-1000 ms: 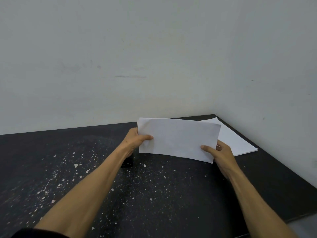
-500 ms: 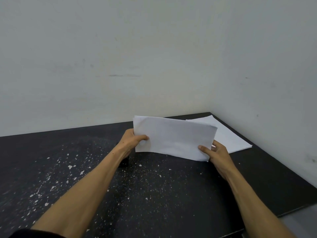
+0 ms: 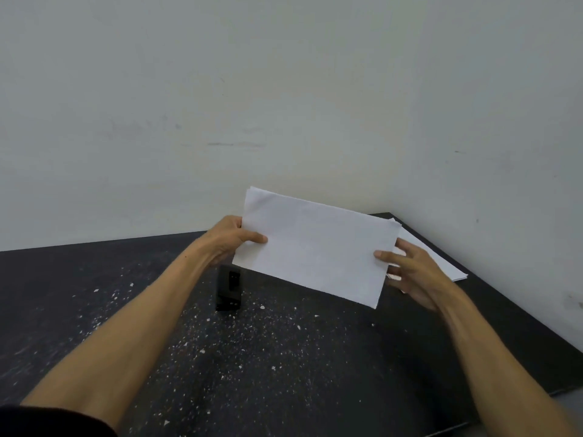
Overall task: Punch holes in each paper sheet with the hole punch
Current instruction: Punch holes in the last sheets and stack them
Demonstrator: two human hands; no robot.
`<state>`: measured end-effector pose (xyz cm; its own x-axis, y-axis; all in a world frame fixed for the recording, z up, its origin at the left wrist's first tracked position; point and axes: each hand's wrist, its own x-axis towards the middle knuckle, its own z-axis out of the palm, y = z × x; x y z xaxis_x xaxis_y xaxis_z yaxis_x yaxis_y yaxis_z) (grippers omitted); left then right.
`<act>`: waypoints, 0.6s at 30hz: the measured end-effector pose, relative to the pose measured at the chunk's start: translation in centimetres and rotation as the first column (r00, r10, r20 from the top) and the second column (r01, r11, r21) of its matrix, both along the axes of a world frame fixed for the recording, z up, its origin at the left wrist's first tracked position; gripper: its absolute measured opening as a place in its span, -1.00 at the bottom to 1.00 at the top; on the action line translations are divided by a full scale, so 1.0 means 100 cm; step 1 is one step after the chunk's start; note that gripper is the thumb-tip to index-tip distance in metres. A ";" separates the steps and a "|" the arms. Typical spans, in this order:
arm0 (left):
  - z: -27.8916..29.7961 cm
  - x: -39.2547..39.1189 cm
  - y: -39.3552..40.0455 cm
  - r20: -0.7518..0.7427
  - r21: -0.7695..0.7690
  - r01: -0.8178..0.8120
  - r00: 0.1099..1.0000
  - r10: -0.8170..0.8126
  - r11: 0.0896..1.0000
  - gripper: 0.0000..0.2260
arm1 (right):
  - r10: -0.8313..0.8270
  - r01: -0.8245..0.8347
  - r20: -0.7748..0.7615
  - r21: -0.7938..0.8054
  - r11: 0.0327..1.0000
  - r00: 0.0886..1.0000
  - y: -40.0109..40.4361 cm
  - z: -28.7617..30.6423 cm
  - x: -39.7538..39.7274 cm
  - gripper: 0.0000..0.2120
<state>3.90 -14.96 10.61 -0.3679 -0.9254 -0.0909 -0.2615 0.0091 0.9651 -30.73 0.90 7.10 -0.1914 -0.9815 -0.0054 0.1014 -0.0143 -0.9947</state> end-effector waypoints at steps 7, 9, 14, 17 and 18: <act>0.030 0.021 -0.002 0.165 0.030 0.164 0.972 -0.167 0.986 -0.78 | 0.396 -0.316 -0.310 0.279 0.907 0.864 0.000 0.079 0.006 -0.59; 0.033 0.018 0.001 0.205 0.049 0.205 0.956 -0.210 0.978 -0.77 | 0.508 -0.352 -0.405 0.400 0.846 0.760 -0.005 0.093 0.021 -0.61; 0.035 0.000 0.013 0.331 0.081 0.298 0.892 -0.307 0.951 -0.77 | 0.610 -0.335 -0.526 0.528 0.780 0.593 -0.019 0.097 0.070 -0.68; 0.038 -0.007 0.019 0.381 0.096 0.321 0.863 -0.333 0.942 -0.79 | 0.586 -0.299 -0.588 0.516 0.802 0.557 -0.028 0.089 0.088 -0.74; 0.039 -0.007 0.020 0.401 0.089 0.326 0.853 -0.334 0.941 -0.79 | 0.574 -0.292 -0.590 0.508 0.810 0.567 -0.030 0.085 0.091 -0.77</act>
